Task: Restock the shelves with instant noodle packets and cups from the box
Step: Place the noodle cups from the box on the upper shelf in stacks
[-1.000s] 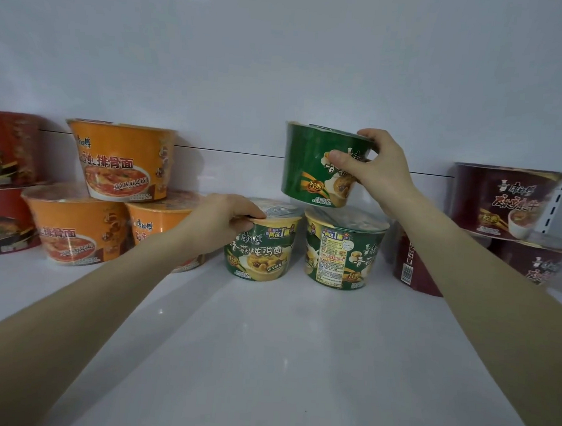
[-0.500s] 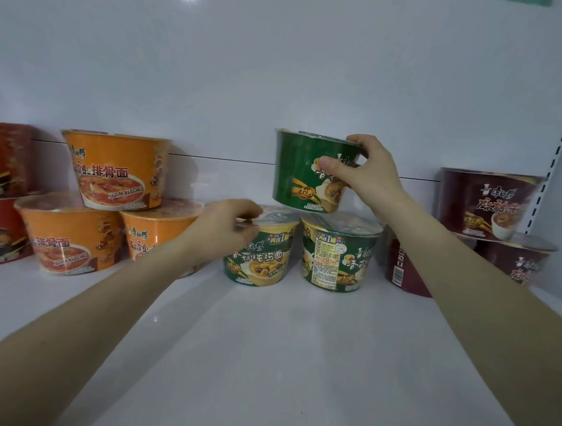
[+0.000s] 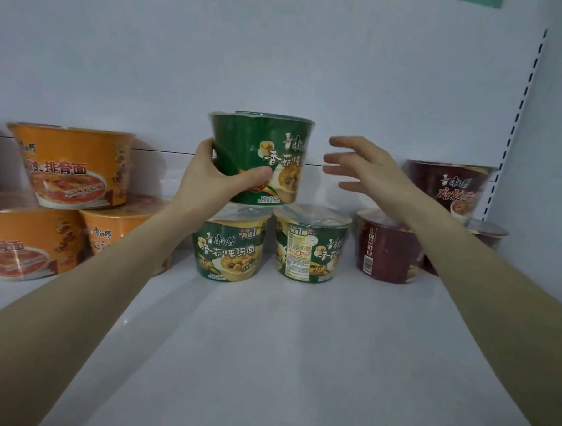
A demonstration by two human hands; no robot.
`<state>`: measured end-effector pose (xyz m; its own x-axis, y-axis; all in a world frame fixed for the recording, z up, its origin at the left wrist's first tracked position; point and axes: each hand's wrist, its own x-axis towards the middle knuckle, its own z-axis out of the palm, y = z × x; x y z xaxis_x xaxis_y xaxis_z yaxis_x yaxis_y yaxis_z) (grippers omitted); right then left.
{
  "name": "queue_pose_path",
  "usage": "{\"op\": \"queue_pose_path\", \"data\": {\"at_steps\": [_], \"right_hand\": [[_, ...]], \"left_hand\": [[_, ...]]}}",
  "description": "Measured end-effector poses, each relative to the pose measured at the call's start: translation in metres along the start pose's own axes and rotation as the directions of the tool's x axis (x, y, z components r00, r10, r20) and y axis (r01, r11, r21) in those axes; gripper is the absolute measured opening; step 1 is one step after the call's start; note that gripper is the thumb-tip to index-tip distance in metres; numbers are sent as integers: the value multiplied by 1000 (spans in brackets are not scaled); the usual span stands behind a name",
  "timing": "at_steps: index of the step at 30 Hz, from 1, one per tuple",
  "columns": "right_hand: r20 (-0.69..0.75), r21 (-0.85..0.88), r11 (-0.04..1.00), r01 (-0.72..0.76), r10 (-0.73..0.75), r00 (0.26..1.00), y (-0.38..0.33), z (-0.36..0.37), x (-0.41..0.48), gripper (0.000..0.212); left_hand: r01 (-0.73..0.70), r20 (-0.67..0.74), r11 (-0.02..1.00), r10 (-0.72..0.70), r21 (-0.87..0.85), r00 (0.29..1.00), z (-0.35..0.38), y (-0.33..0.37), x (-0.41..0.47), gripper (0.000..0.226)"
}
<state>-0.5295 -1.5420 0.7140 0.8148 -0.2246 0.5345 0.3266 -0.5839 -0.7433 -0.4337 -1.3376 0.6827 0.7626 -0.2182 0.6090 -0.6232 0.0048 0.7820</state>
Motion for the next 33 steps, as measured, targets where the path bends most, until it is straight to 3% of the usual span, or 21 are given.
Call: {"op": "queue_pose_path", "data": {"at_steps": [2, 4, 7, 14, 19, 25, 33], "right_hand": [[96, -366, 930, 21, 15, 995, 20, -11, -4, 39], [230, -638, 766, 81, 89, 969, 43, -14, -8, 46], [288, -767, 629, 129, 158, 944, 59, -9, -13, 45], [270, -756, 630, 176, 56, 961, 59, -12, -16, 31], [229, -674, 720, 165, -9, 973, 58, 2, -17, 30], [301, -512, 855, 86, 84, 950, 59, 1, -18, 34], [245, -565, 818, 107, 42, 969, 58, 12, -14, 36]], "left_hand": [[-3, -28, 1000, 2, -7, 1000, -5, -3, 1, 75], [-5, -42, 1000, 5, 0, 999, -8, -6, 2, 75], [-9, -47, 1000, 9, 15, 999, -9, -9, 2, 72], [-6, -37, 1000, 7, 21, 999, -2, -12, 2, 78], [-31, -32, 999, 32, 26, 999, 4, -9, 2, 75], [-25, -31, 1000, 25, 11, 999, 4, -9, 2, 74], [-22, -29, 1000, 23, 4, 999, 2, -9, 1, 74]]}}
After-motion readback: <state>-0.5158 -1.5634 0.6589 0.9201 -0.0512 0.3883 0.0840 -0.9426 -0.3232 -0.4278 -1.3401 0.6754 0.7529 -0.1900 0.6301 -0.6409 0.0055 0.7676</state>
